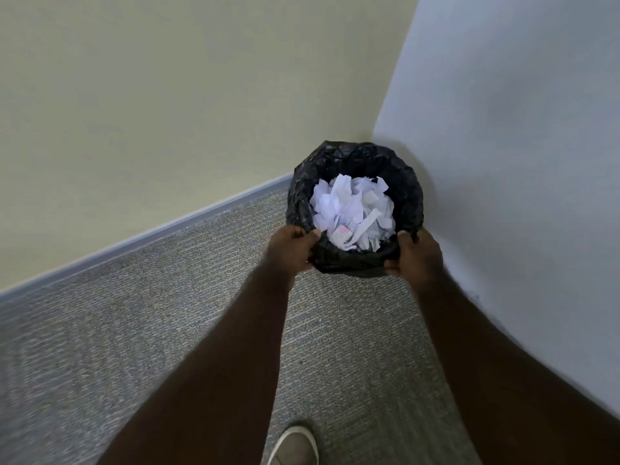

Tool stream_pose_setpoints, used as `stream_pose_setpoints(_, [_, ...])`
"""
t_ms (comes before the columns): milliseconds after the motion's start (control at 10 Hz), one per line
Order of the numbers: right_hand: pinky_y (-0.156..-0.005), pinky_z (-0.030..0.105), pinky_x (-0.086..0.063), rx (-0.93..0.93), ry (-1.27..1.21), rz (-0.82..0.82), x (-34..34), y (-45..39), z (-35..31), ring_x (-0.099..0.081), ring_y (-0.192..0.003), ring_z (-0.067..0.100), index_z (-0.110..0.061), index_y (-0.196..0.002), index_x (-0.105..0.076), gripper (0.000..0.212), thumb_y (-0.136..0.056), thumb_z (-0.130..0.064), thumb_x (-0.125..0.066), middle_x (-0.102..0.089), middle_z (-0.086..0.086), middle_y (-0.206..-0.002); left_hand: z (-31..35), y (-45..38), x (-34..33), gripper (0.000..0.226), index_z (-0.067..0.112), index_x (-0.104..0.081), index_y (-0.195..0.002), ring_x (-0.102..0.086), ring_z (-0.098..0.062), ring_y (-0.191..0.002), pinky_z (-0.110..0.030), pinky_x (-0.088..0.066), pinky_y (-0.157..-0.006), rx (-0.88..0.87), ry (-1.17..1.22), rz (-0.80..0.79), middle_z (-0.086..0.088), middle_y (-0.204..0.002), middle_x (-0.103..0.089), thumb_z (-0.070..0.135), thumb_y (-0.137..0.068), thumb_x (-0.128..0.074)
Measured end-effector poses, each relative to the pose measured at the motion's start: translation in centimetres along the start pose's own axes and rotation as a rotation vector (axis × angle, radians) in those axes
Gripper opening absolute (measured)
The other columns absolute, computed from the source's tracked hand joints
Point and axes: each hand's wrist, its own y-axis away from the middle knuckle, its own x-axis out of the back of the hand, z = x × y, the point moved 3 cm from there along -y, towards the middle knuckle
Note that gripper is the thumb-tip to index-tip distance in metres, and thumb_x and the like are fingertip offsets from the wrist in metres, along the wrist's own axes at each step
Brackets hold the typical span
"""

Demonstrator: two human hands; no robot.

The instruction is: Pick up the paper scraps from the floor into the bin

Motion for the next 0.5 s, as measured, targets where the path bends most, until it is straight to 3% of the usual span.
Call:
stream_pose_setpoints(100, [-0.048,0.033,-0.057,-0.022,0.026,-0.030,0.3,1.1,0.6,-0.069,-0.072,0.034,-0.020,-0.127,-0.048,0.034,-0.098,-0.038,-0.045,-0.063,0.013,-0.115,-0.2,1.3,0.0,0.028,0.006,-0.064,-0.106,-0.067,-0.027,-0.095,-0.029,-0.053,-0.059,0.018,-0.005,0.038,-0.016,-0.110,-0.069,0.030,-0.092,-0.065])
stream_pose_setpoints(200, [-0.077,0.052,-0.059,0.039,0.170,-0.010,1.3,2.8,0.0,-0.069,-0.090,0.037,-0.027,-0.130,-0.045,0.046,-0.092,-0.052,-0.039,-0.062,0.008,-0.120,0.6,3.6,0.5,0.021,0.017,-0.064,-0.103,-0.063,-0.025,-0.097,-0.034,-0.055,-0.066,-0.007,-0.062,0.024,-0.010,-0.113,-0.067,0.036,-0.093,-0.062])
stream_pose_setpoints(300, [-0.095,0.051,-0.051,0.074,0.274,0.012,3.3,6.3,-1.1,-0.063,-0.106,0.040,-0.016,-0.136,-0.043,0.049,-0.097,-0.045,-0.041,-0.057,0.015,-0.130,0.9,7.1,1.5,0.029,0.016,-0.060,-0.116,-0.060,-0.023,-0.093,-0.046,-0.057,-0.085,-0.043,-0.160,0.050,-0.009,-0.116,-0.062,0.037,-0.095,-0.058])
stream_pose_setpoints(400, [-0.100,0.041,-0.041,0.113,0.349,-0.001,6.0,10.2,-2.1,-0.051,-0.124,0.040,-0.003,-0.139,-0.043,0.045,-0.103,-0.030,-0.043,-0.051,0.023,-0.138,0.5,11.0,3.0,0.056,0.014,-0.047,-0.140,-0.056,-0.030,-0.118,-0.051,-0.050,-0.100,-0.074,-0.301,0.125,-0.011,-0.141,-0.052,0.040,-0.092,-0.057])
stream_pose_setpoints(500, [-0.105,0.040,-0.039,0.191,0.443,-0.003,8.4,14.3,-1.8,-0.046,-0.131,0.038,-0.005,-0.145,-0.040,0.056,-0.102,-0.041,-0.043,-0.044,0.022,-0.147,0.2,16.1,3.9,0.059,0.017,-0.041,-0.146,-0.047,-0.029,-0.134,-0.042,-0.039,-0.112,-0.105,-0.411,0.176,-0.010,-0.153,-0.041,0.039,-0.093,-0.058])
